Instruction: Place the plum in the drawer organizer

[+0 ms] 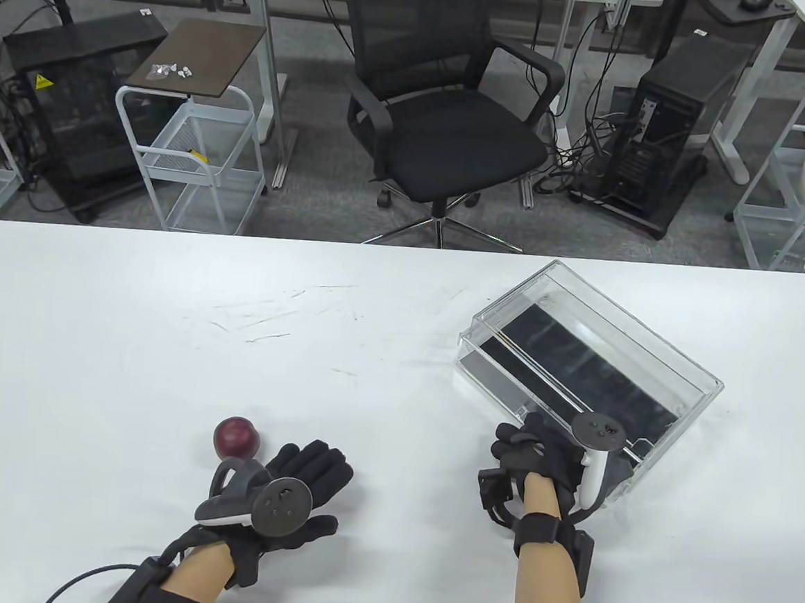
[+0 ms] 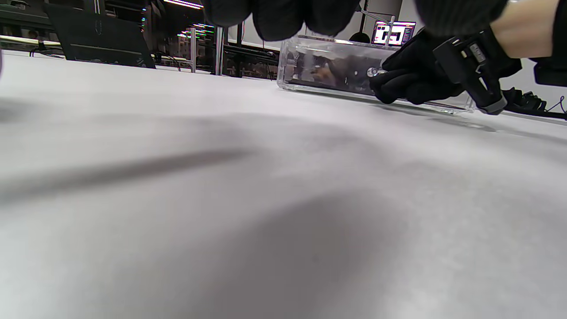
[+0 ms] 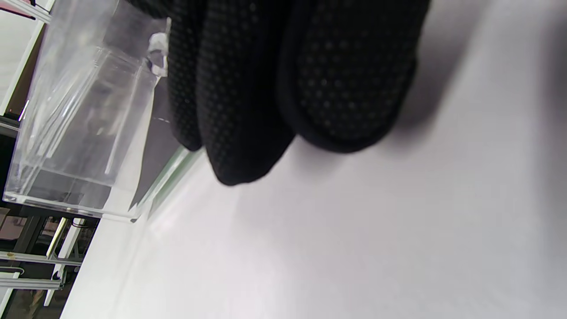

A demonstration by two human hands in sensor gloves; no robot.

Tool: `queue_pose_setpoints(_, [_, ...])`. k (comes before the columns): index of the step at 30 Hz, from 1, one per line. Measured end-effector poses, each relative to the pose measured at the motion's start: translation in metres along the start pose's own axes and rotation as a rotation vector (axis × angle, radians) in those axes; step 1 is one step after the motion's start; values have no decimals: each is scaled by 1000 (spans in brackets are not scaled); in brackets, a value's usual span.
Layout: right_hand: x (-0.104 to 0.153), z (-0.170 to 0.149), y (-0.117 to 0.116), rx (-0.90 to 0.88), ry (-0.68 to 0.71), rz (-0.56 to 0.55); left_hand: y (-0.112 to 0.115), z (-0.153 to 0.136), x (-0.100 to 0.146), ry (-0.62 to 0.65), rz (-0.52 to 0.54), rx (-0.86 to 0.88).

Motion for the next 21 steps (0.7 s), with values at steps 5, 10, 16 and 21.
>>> queue_pose_setpoints(5, [18, -3, -10, 13, 12, 17, 1, 0, 0, 6, 0, -5])
queue_pose_setpoints(10, [35, -2, -20, 58, 40, 30, 3, 1, -1, 14, -5, -13])
queue_pose_setpoints(16, [43, -1, -28, 90, 69, 48, 3, 2, 0, 14, 3, -18])
queue_pose_setpoints(21, [61, 18, -36, 265, 200, 84, 3, 1, 0, 7, 8, -18])
Point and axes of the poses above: the tracker on the back of each hand, its own z axis roughly to the thumb side, its own x axis roughly from the fingertips to the wrist, y = z × x, the point moved 4 cm from there along -x, roughly from the wrist to the fingertips, and after that the axes turned 13 degrees about x, right-handed, at the moved point
